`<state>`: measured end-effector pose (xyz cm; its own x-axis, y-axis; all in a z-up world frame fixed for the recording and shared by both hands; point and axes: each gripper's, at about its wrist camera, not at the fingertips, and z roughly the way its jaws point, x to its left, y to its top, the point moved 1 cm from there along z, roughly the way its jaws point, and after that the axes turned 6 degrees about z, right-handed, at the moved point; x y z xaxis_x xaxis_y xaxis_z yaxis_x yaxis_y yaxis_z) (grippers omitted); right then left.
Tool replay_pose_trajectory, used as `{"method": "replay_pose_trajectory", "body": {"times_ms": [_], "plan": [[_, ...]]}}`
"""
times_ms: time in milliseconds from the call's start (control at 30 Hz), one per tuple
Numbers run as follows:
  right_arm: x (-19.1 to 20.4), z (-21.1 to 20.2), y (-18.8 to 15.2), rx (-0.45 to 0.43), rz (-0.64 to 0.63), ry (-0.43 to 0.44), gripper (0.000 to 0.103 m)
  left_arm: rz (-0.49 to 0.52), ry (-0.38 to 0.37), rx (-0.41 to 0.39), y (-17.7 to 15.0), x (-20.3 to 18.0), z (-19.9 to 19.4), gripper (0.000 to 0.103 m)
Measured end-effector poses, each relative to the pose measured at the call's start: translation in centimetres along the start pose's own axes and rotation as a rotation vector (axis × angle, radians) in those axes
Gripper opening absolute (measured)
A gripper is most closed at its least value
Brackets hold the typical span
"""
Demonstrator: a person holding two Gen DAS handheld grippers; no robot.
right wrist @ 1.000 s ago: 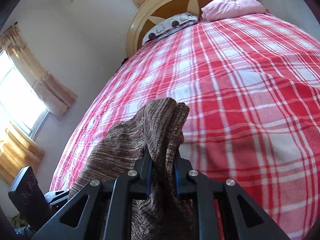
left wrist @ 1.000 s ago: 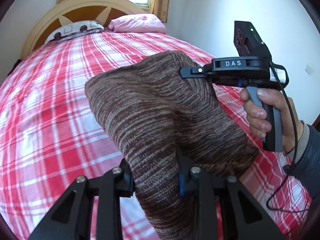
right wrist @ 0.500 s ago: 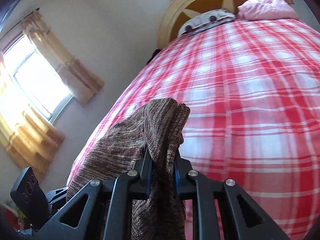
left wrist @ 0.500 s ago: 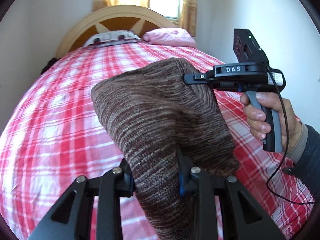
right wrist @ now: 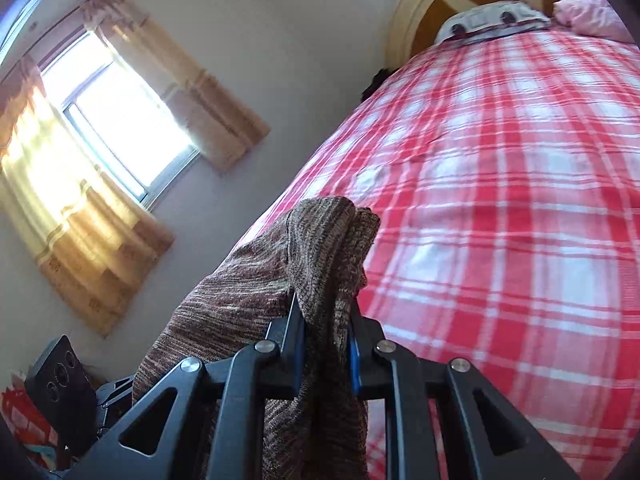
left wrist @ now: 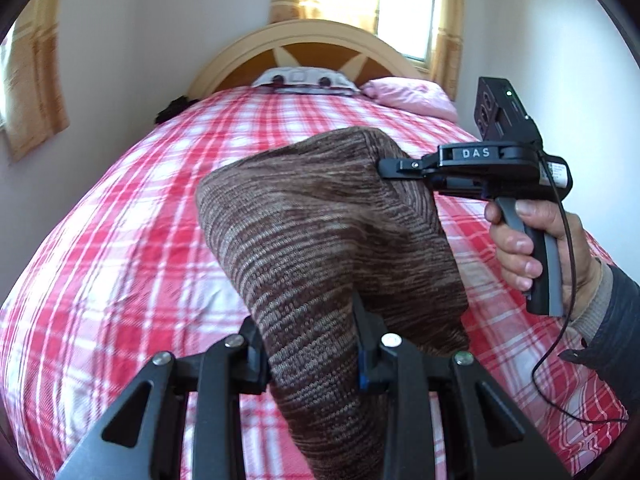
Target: Fold small clothes
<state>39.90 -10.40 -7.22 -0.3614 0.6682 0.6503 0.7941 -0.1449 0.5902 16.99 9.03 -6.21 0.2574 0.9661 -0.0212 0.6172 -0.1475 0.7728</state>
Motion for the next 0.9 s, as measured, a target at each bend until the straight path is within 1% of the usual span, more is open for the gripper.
{"method": "replay_pose_trajectory", "body": {"times_ms": [167,400,700,733,900], "plan": [[2.1,4.1,-0.7,0.049,-0.008,0.023,0.017,-0.044,0.025,0.012,-1.5,2.1,-0.7,0.031],[3.3,8.3,-1.2,0.108,-0.013,0.019,0.017,-0.096,0.034,0.032,-3.1,4.0,-0.3,0.031],[3.4,12.4,-1.8,0.175,-0.029,-0.029,0.017,-0.146,0.02,0.075,-5.3,5.3,0.9,0.031],[3.3,12.9,-2.0,0.199,-0.015,-0.046,0.017,-0.147,0.02,0.082,-5.5,5.4,1.1,0.031],[2.5,14.4,-2.7,0.227,-0.015,-0.076,0.017,-0.154,0.023,0.099,-6.7,5.4,1.4,0.031]]}}
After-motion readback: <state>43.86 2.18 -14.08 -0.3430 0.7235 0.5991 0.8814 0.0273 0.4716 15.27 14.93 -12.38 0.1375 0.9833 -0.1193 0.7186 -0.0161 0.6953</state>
